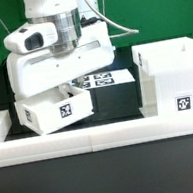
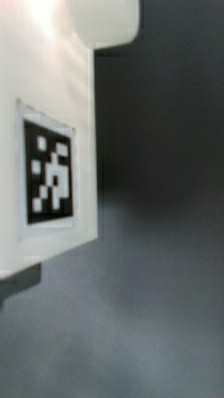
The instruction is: Assemble drawer
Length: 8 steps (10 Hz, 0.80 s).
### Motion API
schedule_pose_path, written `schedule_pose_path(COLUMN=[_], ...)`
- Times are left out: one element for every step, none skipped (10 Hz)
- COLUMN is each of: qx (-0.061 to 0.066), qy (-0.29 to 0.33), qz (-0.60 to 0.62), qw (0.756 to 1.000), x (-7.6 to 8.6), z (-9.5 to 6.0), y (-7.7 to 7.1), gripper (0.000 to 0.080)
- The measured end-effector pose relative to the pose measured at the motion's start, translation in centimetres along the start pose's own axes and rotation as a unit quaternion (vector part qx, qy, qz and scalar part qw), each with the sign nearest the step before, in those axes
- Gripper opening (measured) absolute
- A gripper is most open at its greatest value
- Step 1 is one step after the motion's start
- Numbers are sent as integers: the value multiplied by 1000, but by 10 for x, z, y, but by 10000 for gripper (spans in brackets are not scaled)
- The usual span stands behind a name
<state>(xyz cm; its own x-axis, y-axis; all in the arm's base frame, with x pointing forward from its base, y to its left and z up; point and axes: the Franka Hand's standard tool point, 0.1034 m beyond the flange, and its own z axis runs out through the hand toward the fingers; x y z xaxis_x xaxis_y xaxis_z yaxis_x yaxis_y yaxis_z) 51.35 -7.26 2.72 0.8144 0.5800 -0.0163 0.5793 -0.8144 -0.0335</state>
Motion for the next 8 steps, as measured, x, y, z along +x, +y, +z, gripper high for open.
schedule_pose_path(qx=[0,-1,-1,-1,-2,-3,-9,-13], qy=[-1,-2,-3,-3,-4,-7,-9,-18], qz=[-40,-70,-97,-121,-155,-193,-238,-313], qw=[999,998,995,993,988,981,971,950], x=[-3,-4,-4,-5,-6,-7,-6,-6], z=[1,1,1,1,1,1,1,2], y=[0,2,2,3,4,5,5,4], gripper=[42,42,42,42,42,42,42,42])
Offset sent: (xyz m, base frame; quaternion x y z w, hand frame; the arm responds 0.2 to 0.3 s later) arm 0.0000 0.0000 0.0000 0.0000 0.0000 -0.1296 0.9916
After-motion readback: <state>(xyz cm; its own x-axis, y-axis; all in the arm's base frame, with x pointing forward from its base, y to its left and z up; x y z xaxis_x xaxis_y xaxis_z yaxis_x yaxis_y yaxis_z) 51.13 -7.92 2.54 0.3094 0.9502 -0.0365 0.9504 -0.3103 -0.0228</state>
